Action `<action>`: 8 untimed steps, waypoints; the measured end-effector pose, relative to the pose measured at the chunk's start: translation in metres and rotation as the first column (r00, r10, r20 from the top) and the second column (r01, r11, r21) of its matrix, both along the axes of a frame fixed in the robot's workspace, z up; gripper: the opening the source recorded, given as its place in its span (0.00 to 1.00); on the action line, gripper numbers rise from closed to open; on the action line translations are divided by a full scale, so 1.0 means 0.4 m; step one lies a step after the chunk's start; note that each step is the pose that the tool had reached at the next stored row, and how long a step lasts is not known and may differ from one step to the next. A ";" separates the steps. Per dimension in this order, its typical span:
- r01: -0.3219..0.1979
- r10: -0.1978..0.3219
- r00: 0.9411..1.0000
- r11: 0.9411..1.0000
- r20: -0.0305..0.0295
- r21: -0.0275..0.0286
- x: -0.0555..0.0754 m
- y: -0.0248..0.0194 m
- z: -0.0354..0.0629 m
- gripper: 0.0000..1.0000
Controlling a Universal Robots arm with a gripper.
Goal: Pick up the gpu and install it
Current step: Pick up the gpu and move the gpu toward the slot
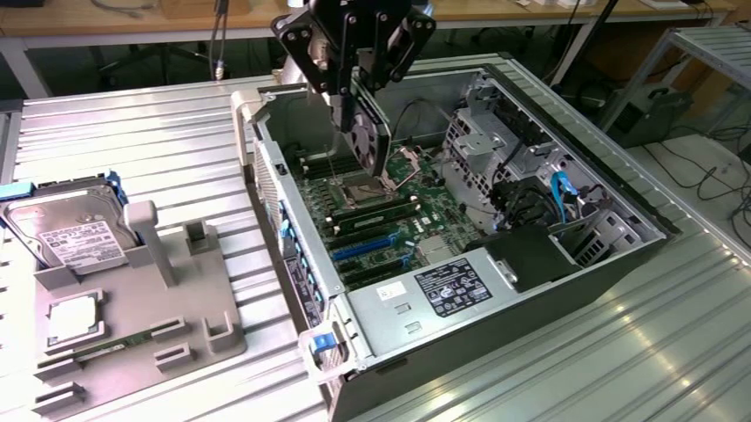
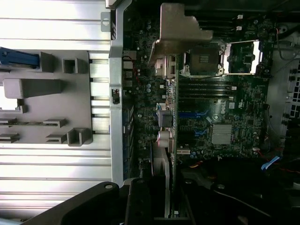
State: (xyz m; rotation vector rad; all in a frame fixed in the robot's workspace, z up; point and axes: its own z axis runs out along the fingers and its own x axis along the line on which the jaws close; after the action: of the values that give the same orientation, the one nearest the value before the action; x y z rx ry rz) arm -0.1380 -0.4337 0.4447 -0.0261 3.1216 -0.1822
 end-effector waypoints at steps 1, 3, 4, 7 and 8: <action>0.000 0.000 1.000 1.000 0.000 0.000 0.002 0.000 0.000 0.28; 0.000 0.000 1.000 1.000 0.000 0.000 0.006 0.000 0.000 0.28; 0.000 0.000 1.000 1.000 0.000 0.000 0.008 0.000 0.000 0.28; 0.000 0.000 1.000 1.000 0.000 0.000 0.015 0.000 -0.001 0.28; 0.000 0.000 1.000 1.000 0.000 0.000 0.017 0.000 -0.001 0.28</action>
State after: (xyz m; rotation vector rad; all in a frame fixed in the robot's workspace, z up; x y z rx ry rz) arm -0.1311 -0.4337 0.4444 -0.0261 3.1216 -0.1822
